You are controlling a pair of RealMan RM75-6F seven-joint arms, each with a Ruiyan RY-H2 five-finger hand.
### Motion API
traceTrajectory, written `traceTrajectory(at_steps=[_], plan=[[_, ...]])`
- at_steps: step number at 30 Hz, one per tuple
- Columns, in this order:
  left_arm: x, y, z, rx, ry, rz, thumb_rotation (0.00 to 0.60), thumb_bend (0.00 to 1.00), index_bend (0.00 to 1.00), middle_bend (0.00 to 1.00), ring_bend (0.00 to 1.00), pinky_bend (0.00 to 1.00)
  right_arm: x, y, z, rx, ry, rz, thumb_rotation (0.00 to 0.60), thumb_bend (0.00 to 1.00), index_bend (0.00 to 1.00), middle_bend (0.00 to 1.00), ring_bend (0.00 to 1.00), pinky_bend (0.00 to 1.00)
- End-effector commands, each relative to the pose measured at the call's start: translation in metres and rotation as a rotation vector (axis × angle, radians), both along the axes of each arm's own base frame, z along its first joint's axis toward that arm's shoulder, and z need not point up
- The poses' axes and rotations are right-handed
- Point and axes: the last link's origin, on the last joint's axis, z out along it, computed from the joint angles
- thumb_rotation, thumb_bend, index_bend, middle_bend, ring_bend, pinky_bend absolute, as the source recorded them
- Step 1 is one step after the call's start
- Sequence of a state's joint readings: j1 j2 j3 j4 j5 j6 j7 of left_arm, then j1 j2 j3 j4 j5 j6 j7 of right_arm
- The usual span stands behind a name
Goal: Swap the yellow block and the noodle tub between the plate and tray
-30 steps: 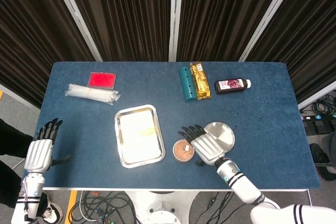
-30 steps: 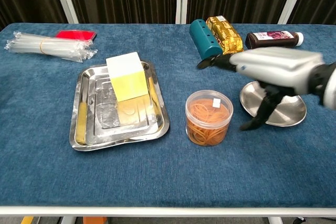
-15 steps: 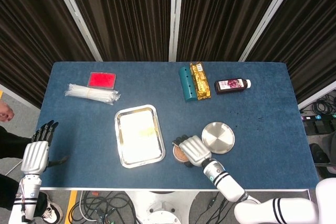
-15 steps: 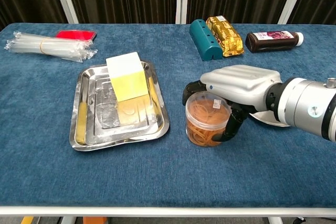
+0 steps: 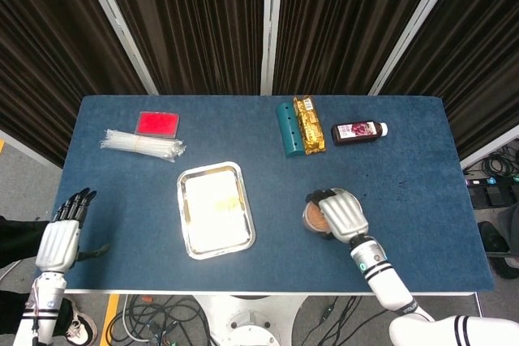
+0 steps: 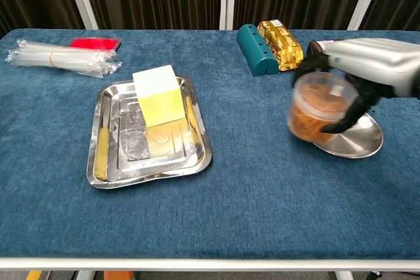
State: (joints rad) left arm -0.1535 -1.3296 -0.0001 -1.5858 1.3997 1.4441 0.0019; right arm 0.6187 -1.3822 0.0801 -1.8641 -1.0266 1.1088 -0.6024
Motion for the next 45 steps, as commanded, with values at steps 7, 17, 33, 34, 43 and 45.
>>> traceTrajectory(at_steps=[7, 17, 33, 34, 43, 45], plan=[[0.006, 0.002, -0.002, -0.012, -0.016, -0.015, 0.6, 0.02, 0.05, 0.0, 0.0, 0.09, -0.048, 0.002, -0.003, -0.005, 0.028, -0.129, 0.6, 0.21, 0.47, 0.39, 0.38, 0.56], [0.006, 0.001, -0.003, -0.012, -0.009, -0.016, 0.6, 0.02, 0.06, 0.0, 0.0, 0.09, -0.053, -0.006, -0.008, -0.02, -0.033, -0.132, 0.6, 0.18, 0.21, 0.19, 0.11, 0.26], [0.016, -0.013, 0.004, -0.063, 0.018, -0.093, 0.6, 0.02, 0.06, 0.01, 0.0, 0.09, -0.098, 0.06, 0.072, -0.237, -0.148, -0.228, 0.6, 0.0, 0.0, 0.0, 0.0, 0.0], [0.015, -0.014, 0.004, -0.064, 0.026, -0.099, 0.6, 0.02, 0.06, 0.02, 0.0, 0.09, -0.105, 0.069, 0.078, -0.262, -0.166, -0.242, 0.6, 0.0, 0.0, 0.0, 0.0, 0.0], [0.012, -0.017, 0.016, 0.047, 0.143, -0.137, 0.6, 0.02, 0.07, 0.03, 0.0, 0.1, -0.151, 0.122, 0.111, -0.49, -0.12, -0.278, 0.6, 0.0, 0.0, 0.0, 0.0, 0.0], [0.009, -0.018, 0.017, 0.055, 0.148, -0.128, 0.6, 0.03, 0.07, 0.04, 0.0, 0.1, -0.156, 0.123, 0.113, -0.526, -0.117, -0.273, 0.6, 0.0, 0.0, 0.0, 0.0, 0.0]])
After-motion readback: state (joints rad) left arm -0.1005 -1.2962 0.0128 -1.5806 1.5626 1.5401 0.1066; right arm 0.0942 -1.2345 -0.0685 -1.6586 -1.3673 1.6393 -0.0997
